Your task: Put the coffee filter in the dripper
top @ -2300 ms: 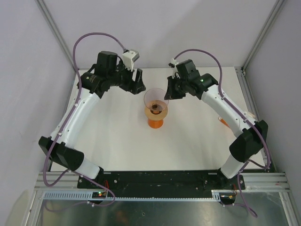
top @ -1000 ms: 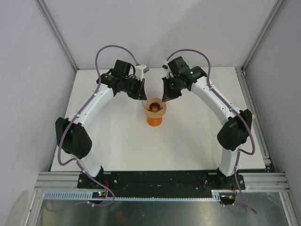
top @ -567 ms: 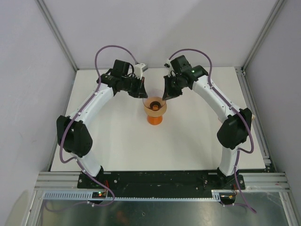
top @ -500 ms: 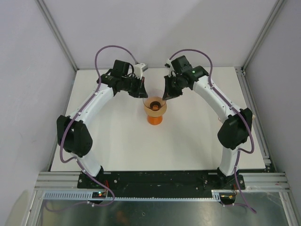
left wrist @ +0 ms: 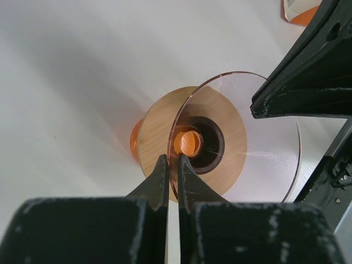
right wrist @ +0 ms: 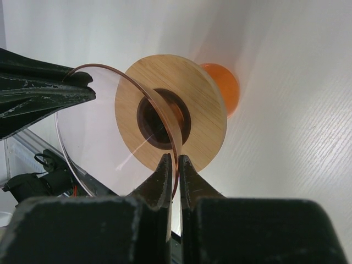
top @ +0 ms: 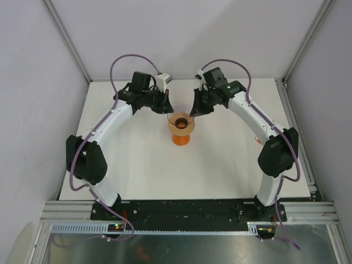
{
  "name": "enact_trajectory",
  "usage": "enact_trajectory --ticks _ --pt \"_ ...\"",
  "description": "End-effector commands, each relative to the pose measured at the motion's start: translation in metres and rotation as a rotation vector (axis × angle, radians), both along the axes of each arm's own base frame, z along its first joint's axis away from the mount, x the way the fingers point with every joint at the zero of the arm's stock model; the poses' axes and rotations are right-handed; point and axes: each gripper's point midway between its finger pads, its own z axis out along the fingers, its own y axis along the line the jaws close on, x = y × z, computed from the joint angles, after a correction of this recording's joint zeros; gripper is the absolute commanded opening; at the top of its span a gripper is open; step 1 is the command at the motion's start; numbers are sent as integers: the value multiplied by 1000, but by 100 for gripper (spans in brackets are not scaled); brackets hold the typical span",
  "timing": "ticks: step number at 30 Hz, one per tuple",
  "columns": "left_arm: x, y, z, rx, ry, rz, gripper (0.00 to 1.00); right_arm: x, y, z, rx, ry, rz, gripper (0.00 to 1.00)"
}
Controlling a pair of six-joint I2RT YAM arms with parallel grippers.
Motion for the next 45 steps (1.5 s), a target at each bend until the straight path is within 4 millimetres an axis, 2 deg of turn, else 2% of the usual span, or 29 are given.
enact_trajectory --ticks 1,5,8,14,19,23,27,35,40,45 --pt "-51 33 -123 265 292 -58 0 -12 1 -80 -125 106 79 0" --pt "-49 36 -130 266 308 -46 0 -14 0 -87 -132 123 83 0" --pt "-45 34 -121 249 287 -42 0 -13 0 -80 -131 103 76 0" --pt "-36 24 -79 176 209 -31 1 -7 8 -51 -104 21 71 0" --pt "-26 16 -46 121 148 -26 5 0 22 -23 -58 -42 63 7" --pt "-22 13 -34 103 124 -18 8 7 26 -6 -40 -85 49 13" --pt "-22 12 -24 88 107 -18 16 9 29 2 -26 -100 47 17" --pt "-12 10 12 61 17 2 33 8 41 19 5 -129 62 26" --pt "-3 12 32 58 -40 23 40 10 43 31 15 -159 57 29" --pt "-3 12 41 53 -62 26 50 9 42 41 19 -172 61 34"
